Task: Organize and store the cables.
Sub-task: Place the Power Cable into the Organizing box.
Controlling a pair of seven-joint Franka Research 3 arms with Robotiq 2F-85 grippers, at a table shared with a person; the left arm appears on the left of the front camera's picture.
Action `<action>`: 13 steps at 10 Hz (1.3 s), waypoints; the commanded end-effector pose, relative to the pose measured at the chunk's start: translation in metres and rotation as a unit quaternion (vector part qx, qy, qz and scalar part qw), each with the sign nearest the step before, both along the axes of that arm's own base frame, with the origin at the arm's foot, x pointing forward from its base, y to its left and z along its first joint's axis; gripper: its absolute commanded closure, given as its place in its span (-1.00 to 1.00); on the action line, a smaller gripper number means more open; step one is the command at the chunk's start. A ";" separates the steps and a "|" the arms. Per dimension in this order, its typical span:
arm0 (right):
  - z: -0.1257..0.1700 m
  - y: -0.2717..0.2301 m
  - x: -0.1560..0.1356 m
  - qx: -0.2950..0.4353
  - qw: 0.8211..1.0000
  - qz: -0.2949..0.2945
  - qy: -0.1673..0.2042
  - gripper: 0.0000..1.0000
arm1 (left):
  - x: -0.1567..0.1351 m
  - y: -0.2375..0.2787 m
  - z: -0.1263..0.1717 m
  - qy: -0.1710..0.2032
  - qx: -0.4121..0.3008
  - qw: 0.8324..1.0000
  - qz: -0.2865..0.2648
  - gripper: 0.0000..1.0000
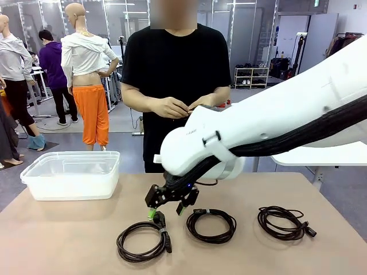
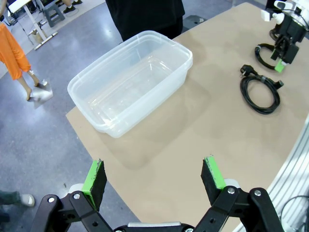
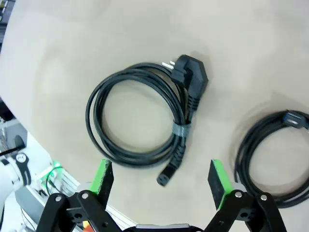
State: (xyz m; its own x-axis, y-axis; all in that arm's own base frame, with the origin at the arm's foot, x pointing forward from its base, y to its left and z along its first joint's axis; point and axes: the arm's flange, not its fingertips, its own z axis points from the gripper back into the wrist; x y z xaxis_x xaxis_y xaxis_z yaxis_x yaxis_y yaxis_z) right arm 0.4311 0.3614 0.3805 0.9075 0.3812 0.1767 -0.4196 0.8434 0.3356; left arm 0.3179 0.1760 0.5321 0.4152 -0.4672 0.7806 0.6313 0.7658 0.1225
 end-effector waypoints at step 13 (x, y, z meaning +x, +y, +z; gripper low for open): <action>0.059 -0.424 -0.134 0.081 0.980 0.058 -0.174 -1.00 | 0.000 0.002 0.000 -0.004 -0.001 1.000 -0.009 -1.00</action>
State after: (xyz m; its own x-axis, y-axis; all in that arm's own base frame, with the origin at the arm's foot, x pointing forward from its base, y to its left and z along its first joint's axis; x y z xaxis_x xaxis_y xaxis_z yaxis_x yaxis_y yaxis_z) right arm 0.3434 -0.0526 0.4647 0.7653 0.3885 0.5132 -0.5830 0.7562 0.2971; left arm 0.3177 0.1764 0.5322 0.4156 -0.4668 0.7806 0.6305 0.7664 0.1226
